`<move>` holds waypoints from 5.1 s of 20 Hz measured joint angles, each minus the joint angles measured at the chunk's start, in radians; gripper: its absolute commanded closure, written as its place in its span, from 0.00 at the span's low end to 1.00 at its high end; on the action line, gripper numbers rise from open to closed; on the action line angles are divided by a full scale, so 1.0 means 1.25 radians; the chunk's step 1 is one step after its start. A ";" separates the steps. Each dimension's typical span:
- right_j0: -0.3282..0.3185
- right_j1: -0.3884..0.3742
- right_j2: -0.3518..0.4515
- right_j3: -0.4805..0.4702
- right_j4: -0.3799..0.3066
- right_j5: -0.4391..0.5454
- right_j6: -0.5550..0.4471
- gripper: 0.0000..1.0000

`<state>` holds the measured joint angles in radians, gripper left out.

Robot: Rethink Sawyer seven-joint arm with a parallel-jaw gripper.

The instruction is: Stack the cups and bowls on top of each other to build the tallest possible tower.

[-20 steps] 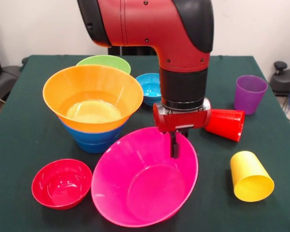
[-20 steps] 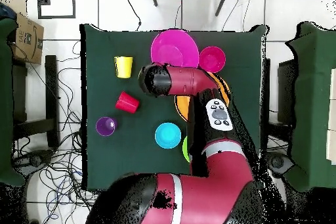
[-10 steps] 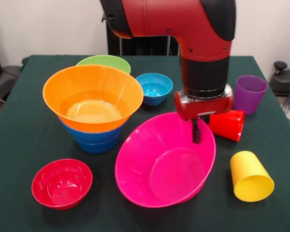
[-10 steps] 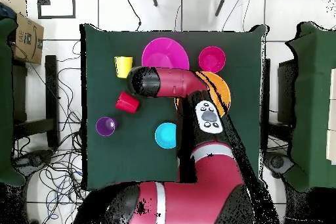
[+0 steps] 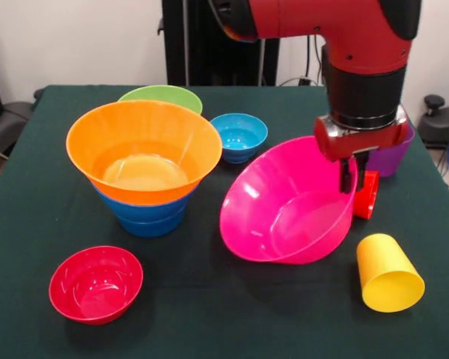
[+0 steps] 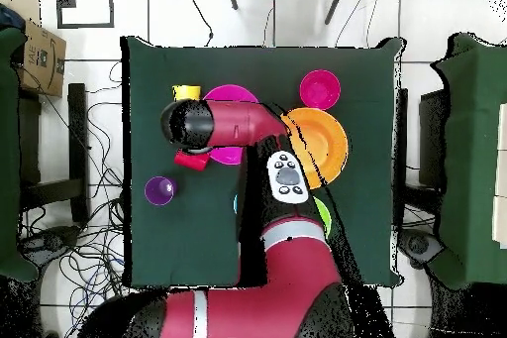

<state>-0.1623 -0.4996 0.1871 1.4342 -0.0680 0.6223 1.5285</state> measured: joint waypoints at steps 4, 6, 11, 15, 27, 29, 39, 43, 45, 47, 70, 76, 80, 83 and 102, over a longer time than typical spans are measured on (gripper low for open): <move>0.013 -0.010 -0.001 0.001 0.006 0.025 0.000 1.00; 0.023 -0.021 -0.004 0.001 0.009 0.043 0.000 1.00; 0.044 -0.045 -0.019 0.001 0.017 0.082 0.005 1.00; 0.067 -0.081 -0.045 0.001 0.033 0.154 0.029 1.00; 0.119 -0.209 -0.114 0.001 0.041 0.347 0.136 1.00; 0.120 -0.229 -0.124 0.001 0.041 0.364 0.144 1.00; 0.122 -0.249 -0.171 -0.003 0.028 0.368 0.146 1.00; 0.129 -0.242 -0.204 -0.012 -0.018 0.368 0.146 1.00; 0.129 -0.240 -0.211 -0.012 -0.030 0.368 0.146 1.00; 0.131 -0.235 -0.227 -0.012 -0.057 0.367 0.146 1.00; 0.172 -0.179 -0.339 -0.042 -0.169 0.269 0.146 1.00; 0.189 -0.153 -0.366 -0.051 -0.169 0.210 0.158 1.00; 0.200 -0.130 -0.388 -0.055 -0.169 0.156 0.179 1.00; 0.205 -0.105 -0.404 -0.055 -0.169 0.109 0.200 1.00; 0.237 -0.011 -0.480 -0.056 -0.179 -0.010 0.251 0.00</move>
<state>0.1336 -0.5127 -0.4127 1.3644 -0.2915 0.6092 1.8418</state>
